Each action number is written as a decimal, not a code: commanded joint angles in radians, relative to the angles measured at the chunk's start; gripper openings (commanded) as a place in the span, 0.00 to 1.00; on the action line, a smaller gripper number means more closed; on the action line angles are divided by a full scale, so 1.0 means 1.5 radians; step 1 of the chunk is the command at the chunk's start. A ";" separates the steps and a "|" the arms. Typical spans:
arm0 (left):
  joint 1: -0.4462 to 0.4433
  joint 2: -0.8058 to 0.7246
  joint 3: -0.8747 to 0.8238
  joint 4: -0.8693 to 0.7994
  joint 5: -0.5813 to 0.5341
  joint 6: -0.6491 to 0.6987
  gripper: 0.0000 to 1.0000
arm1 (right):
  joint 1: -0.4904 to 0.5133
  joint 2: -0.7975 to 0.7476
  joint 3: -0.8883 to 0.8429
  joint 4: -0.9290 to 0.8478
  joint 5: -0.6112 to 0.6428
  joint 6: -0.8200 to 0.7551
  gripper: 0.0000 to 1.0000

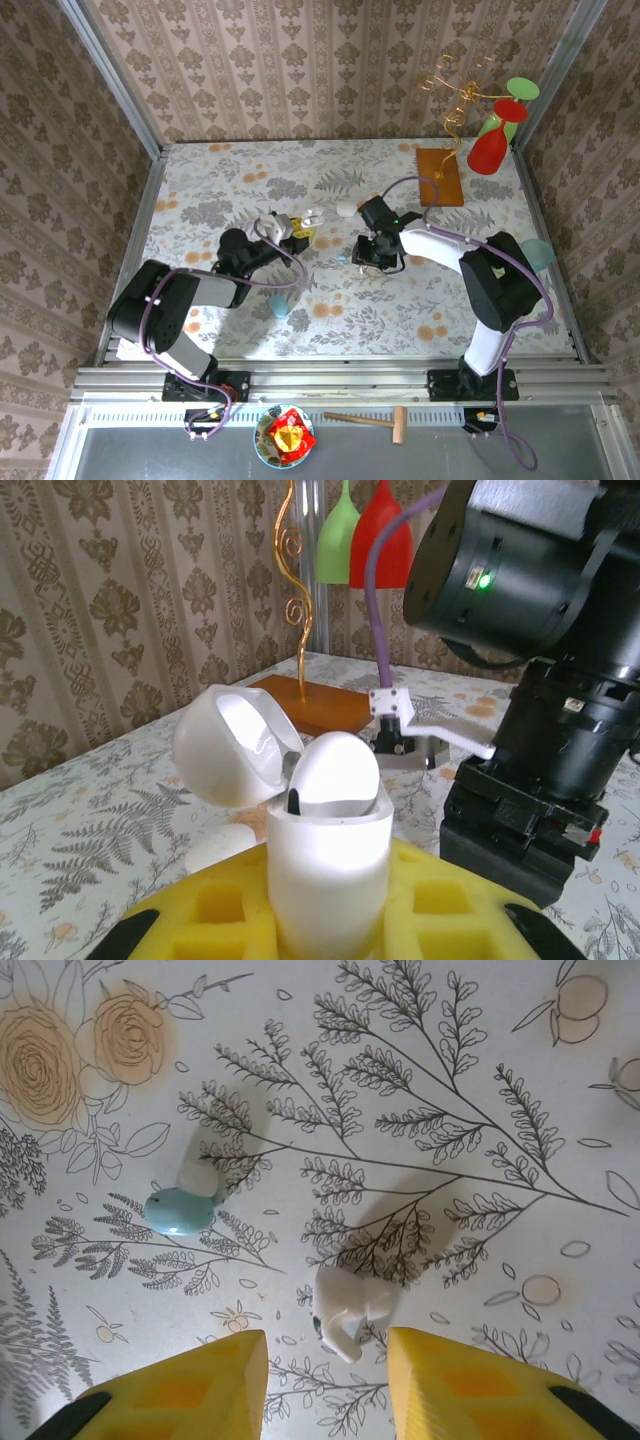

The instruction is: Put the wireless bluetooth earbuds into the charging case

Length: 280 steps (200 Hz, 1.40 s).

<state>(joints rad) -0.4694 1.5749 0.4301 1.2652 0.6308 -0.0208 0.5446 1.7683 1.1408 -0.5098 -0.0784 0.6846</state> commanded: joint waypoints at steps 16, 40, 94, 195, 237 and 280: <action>0.034 -0.042 -0.033 0.018 -0.019 0.022 0.00 | 0.040 0.019 0.077 -0.166 0.178 0.012 0.37; 0.046 -0.055 -0.047 0.017 -0.031 0.026 0.00 | 0.057 0.044 0.105 -0.188 0.184 0.020 0.36; 0.049 -0.056 -0.051 0.016 -0.033 0.031 0.00 | 0.077 0.101 0.158 -0.224 0.195 0.020 0.35; 0.049 -0.056 -0.050 0.016 -0.028 0.031 0.00 | 0.061 0.181 0.252 -0.294 0.129 0.001 0.43; 0.049 -0.055 -0.045 0.016 -0.025 0.030 0.00 | 0.042 0.203 0.273 -0.339 0.075 -0.020 0.48; 0.048 -0.061 -0.049 0.016 -0.026 0.033 0.00 | 0.014 0.248 0.325 -0.395 0.013 -0.047 0.47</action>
<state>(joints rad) -0.4042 1.5116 0.3637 1.2648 0.5861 0.0048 0.5831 2.0930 1.5730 -1.0019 0.0105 0.6476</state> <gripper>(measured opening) 0.193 0.472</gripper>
